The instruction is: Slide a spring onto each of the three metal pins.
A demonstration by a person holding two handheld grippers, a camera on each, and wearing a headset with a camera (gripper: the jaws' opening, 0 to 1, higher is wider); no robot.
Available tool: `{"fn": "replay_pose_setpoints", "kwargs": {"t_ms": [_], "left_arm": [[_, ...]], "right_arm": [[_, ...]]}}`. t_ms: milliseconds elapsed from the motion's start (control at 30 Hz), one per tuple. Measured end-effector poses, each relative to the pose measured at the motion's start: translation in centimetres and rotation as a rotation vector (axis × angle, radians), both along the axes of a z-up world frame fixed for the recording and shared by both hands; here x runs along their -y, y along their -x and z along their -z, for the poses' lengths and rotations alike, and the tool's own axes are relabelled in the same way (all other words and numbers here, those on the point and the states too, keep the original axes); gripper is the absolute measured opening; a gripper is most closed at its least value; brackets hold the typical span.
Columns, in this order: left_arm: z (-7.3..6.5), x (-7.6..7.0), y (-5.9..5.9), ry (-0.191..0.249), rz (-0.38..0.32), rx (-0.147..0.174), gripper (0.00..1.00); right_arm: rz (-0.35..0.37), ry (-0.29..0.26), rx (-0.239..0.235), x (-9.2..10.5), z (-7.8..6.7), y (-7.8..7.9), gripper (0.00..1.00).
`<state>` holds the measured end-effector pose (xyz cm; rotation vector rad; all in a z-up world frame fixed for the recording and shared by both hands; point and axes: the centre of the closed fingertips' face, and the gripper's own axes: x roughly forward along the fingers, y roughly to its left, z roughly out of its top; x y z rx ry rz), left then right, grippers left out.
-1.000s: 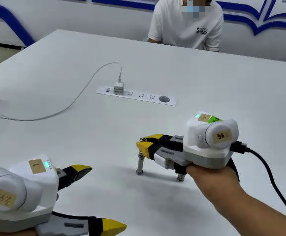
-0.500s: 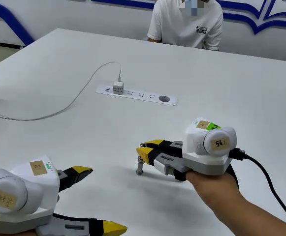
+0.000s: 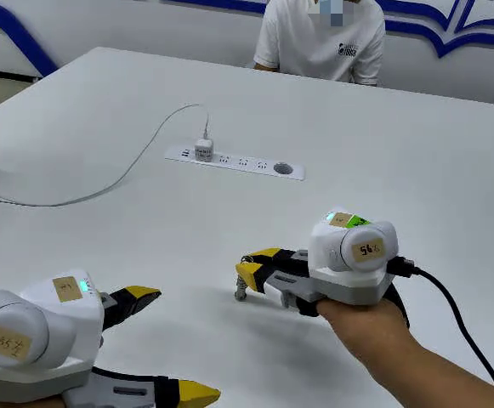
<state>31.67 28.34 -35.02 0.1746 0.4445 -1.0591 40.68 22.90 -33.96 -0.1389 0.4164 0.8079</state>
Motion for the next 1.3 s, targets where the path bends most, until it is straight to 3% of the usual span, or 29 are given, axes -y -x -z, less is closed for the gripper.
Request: {"fn": "replay_pose_setpoints", "kwargs": {"t_ms": [633,1300], "left_arm": [[0.1,-0.2,-0.1,0.002,-0.008,-0.001,0.89],[0.2,0.0,-0.1,0.007,-0.005,-0.004,0.89]], "right_arm": [[-0.006,0.084,-0.029,-0.1,2.0,0.1,0.12],[-0.004,0.119,-0.06,0.1,2.8,0.5,0.16]]}}
